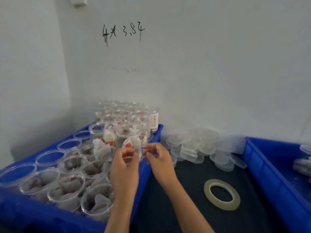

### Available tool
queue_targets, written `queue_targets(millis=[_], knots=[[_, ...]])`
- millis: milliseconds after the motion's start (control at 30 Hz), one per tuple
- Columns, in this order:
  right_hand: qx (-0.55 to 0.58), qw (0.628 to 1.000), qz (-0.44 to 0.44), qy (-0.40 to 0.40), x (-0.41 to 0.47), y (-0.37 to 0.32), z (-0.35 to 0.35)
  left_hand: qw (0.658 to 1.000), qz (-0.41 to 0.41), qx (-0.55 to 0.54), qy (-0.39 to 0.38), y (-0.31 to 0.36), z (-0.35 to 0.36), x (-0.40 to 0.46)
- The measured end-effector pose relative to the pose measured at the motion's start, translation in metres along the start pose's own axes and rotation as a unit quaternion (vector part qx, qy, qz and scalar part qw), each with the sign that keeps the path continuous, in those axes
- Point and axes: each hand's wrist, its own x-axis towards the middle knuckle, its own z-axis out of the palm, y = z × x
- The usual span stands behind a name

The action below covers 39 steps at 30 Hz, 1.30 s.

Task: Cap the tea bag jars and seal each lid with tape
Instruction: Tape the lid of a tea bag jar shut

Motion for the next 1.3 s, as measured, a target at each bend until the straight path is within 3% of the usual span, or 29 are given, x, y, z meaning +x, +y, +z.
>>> queue_targets(millis=[67,167,267,600,833,967,1200,1300], knots=[[0.026,0.999,-0.004,0.020,0.012,-0.001,0.012,0.994,-0.039,-0.037,0.093,0.002,0.005,0.000],[0.056,0.998,-0.012,0.035,0.026,0.005,0.033,0.985,-0.086,-0.013,0.151,-0.001,0.017,-0.001],[0.084,0.995,-0.022,0.055,0.032,0.015,0.040,0.983,-0.109,0.002,0.145,-0.001,0.024,0.001],[0.014,0.999,0.023,-0.028,0.063,0.021,0.048,0.990,-0.085,0.085,0.078,-0.007,0.027,0.026],[-0.095,0.995,0.004,0.013,0.061,0.020,0.031,0.988,-0.056,0.132,0.058,-0.002,0.036,0.017],[-0.092,0.994,-0.014,0.054,0.039,0.017,0.007,0.988,-0.030,0.142,0.058,0.005,0.050,0.003],[0.004,0.994,-0.017,0.108,0.004,0.038,-0.072,0.982,0.058,0.162,-0.084,0.001,0.102,-0.035],[0.001,0.988,0.001,0.153,-0.007,0.057,-0.095,0.977,0.052,0.077,-0.190,-0.016,0.122,-0.044]])
